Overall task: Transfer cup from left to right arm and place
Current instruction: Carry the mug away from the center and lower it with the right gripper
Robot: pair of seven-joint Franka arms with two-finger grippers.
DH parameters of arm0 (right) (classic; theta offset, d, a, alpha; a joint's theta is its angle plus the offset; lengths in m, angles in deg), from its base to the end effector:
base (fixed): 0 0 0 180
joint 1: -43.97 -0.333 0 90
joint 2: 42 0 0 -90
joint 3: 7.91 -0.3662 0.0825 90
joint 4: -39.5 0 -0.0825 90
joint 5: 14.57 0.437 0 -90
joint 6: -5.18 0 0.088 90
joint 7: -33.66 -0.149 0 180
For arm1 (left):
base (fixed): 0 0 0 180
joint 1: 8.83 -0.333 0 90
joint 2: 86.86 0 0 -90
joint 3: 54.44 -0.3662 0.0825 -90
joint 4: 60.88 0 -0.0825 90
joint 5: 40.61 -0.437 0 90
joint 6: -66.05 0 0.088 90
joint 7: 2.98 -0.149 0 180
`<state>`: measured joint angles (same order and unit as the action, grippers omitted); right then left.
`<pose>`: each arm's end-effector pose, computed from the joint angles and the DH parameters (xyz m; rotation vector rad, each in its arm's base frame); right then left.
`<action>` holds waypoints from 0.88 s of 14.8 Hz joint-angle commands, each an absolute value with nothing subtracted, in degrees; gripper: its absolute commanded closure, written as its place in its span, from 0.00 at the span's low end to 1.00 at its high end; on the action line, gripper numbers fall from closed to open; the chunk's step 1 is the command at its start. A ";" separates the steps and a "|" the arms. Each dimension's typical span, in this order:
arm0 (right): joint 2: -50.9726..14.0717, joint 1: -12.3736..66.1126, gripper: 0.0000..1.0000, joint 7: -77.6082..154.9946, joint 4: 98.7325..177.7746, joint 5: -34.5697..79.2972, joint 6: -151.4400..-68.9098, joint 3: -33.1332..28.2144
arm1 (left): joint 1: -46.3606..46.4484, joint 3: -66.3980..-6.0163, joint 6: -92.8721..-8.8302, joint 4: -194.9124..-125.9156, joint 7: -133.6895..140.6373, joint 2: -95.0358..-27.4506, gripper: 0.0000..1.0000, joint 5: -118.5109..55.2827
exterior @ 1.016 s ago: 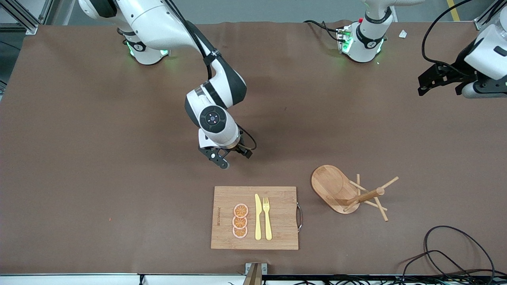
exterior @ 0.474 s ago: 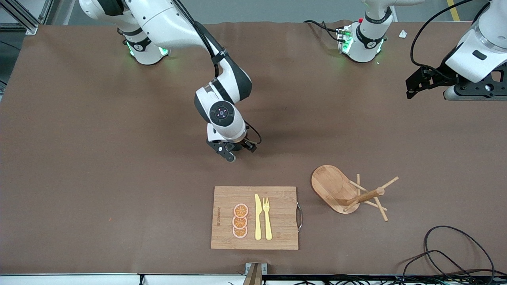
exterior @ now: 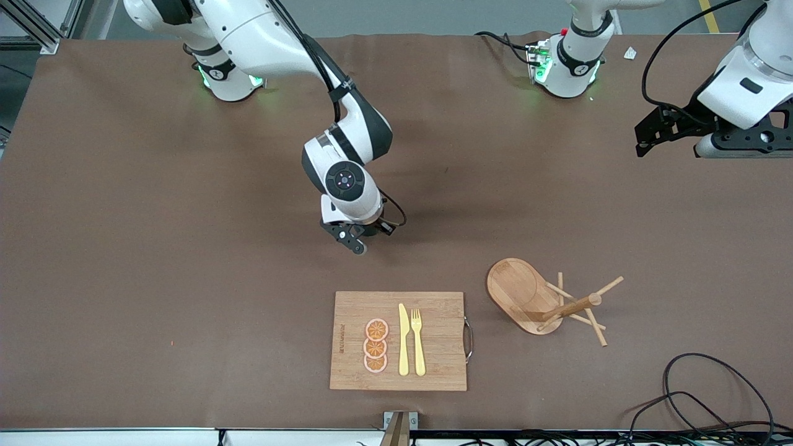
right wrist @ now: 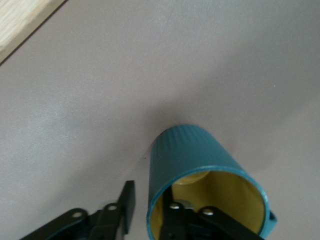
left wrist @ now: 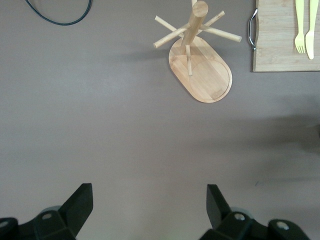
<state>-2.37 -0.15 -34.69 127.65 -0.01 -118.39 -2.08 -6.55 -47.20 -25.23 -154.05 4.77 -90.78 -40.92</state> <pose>0.5874 0.5005 0.2078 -2.9389 0.9931 0.2383 0.5782 -0.0987 0.6461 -3.1321 0.0482 -0.0573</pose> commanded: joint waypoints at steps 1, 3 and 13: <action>-4.03 1.07 1.00 -27.72 128.36 0.11 -116.47 -1.67 | -6.46 -47.06 -26.32 -154.74 4.76 -91.43 0.00 -40.96; -5.35 2.22 1.00 -22.53 126.87 -2.86 -113.49 0.95 | -6.63 -47.15 -26.24 -154.74 4.76 -91.43 0.00 -40.96; -8.96 24.17 0.98 21.14 127.38 -5.71 -107.93 10.20 | -6.72 -47.15 -25.89 -153.87 4.76 -90.73 0.00 -41.04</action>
<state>-8.50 19.90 14.87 125.58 -7.63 -107.16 11.57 -6.62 -47.25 -25.66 -154.09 4.79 -90.74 -40.92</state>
